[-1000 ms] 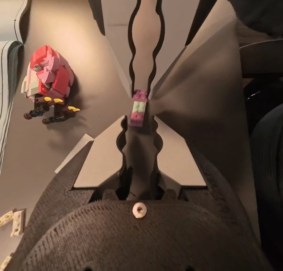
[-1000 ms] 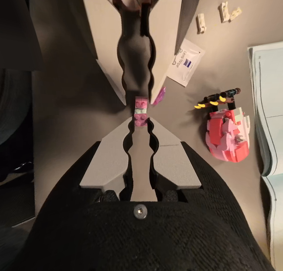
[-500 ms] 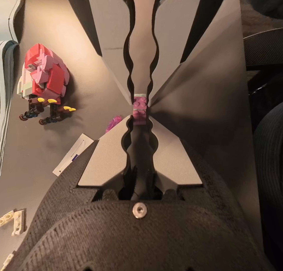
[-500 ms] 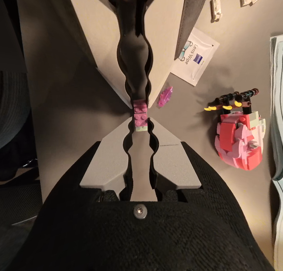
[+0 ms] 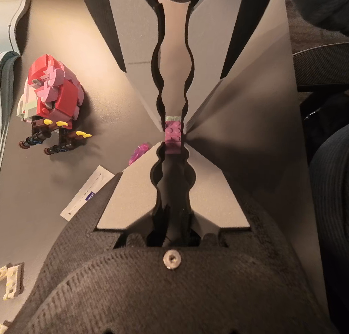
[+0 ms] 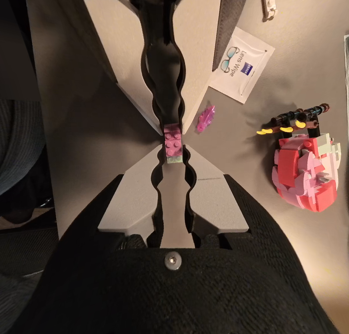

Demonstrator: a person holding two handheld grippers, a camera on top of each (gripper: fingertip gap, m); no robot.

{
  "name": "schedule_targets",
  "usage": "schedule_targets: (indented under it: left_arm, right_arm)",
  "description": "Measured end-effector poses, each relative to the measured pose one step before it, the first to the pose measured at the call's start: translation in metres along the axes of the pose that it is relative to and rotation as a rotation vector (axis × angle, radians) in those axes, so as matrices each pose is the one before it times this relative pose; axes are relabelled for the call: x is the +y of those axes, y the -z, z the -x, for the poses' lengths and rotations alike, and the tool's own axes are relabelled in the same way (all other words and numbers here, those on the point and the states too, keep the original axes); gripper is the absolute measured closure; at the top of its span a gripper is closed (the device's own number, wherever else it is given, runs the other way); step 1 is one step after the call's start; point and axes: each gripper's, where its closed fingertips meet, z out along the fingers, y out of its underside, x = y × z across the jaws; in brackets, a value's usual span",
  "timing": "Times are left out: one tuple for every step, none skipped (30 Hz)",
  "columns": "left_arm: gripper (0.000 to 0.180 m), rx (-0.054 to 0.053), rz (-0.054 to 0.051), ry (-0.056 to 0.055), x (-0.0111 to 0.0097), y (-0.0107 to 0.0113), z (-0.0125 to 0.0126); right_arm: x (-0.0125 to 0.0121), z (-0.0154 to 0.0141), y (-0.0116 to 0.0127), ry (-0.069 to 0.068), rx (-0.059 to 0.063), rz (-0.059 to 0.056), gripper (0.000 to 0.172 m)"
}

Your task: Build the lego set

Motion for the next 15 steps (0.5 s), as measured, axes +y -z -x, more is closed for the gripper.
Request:
schedule_targets:
  left_arm:
    - [0.164, 0.0004, -0.0010, 0.0001, -0.00017, -0.00010, -0.00015]
    - [0.164, 0.0014, -0.0005, 0.0016, -0.00006, -0.00003, -0.00008]
    - [0.164, 0.0022, -0.0011, 0.0027, -0.00006, 0.00003, -0.00001]
    - [0.164, 0.0017, -0.0022, 0.0023, -0.00004, -0.00001, -0.00009]
    - [0.164, 0.0014, -0.0024, 0.0029, -0.00005, 0.00001, -0.00001]
    - [0.164, 0.0017, -0.0027, 0.0039, -0.00012, -0.00004, 0.00002]
    - [0.164, 0.0022, -0.0033, 0.0068, -0.00018, -0.00004, 0.00007]
    - [0.164, 0.0031, -0.0043, 0.0105, -0.00030, -0.00006, 0.00021]
    - [0.164, 0.0012, -0.0021, 0.0115, -0.00028, 0.00010, 0.00050]
    - [0.164, -0.0086, -0.0015, 0.0105, -0.00023, 0.00057, 0.00189]
    - [0.164, -0.0125, -0.0069, 0.0124, -0.00108, 0.00103, 0.00255]
    - [0.164, -0.0129, -0.0107, 0.0187, -0.00198, 0.00194, 0.00292]
    - [0.164, -0.0117, -0.0157, 0.0205, -0.00296, 0.00275, 0.00315]
    - [0.164, -0.0121, -0.0174, 0.0238, -0.00349, 0.00324, 0.00368]
    - [0.165, -0.0113, -0.0153, 0.0249, -0.00354, 0.00343, 0.00372]
  right_arm:
    - [0.00073, -0.00044, -0.00032, -0.0042, 0.0024, -0.0004, 0.153]
    - [0.00074, -0.00055, -0.00021, -0.0029, 0.0037, -0.0007, 0.152]
    - [0.00031, -0.00013, -0.00009, -0.0019, 0.0032, -0.0023, 0.151]
    - [-0.00011, -0.00025, 0.00003, -0.0015, 0.0043, -0.0039, 0.148]
    - [-0.00023, -0.00025, 0.00042, -0.0010, 0.0065, -0.0050, 0.145]
    - [-0.00011, -0.00064, 0.00093, -0.0016, 0.0108, -0.0045, 0.141]
    - [0.00016, -0.00134, 0.00164, 0.0000, 0.0184, -0.0055, 0.136]
    - [-0.00050, -0.00200, 0.00241, 0.0076, 0.0265, -0.0142, 0.132]
    - [-0.00180, -0.00264, 0.00311, 0.0218, 0.0350, -0.0300, 0.131]
    - [-0.00353, -0.00326, 0.00355, 0.0322, 0.0439, -0.0483, 0.132]
    - [-0.00462, -0.00343, 0.00363, 0.0358, 0.0500, -0.0597, 0.132]
    - [-0.00495, -0.00335, 0.00354, 0.0409, 0.0565, -0.0608, 0.130]
    - [-0.00400, -0.00210, 0.00306, 0.0484, 0.0577, -0.0504, 0.126]
    - [-0.00278, -0.00175, 0.00243, 0.0550, 0.0601, -0.0340, 0.118]
    - [-0.00164, -0.00216, 0.00125, 0.0587, 0.0651, -0.0181, 0.111]
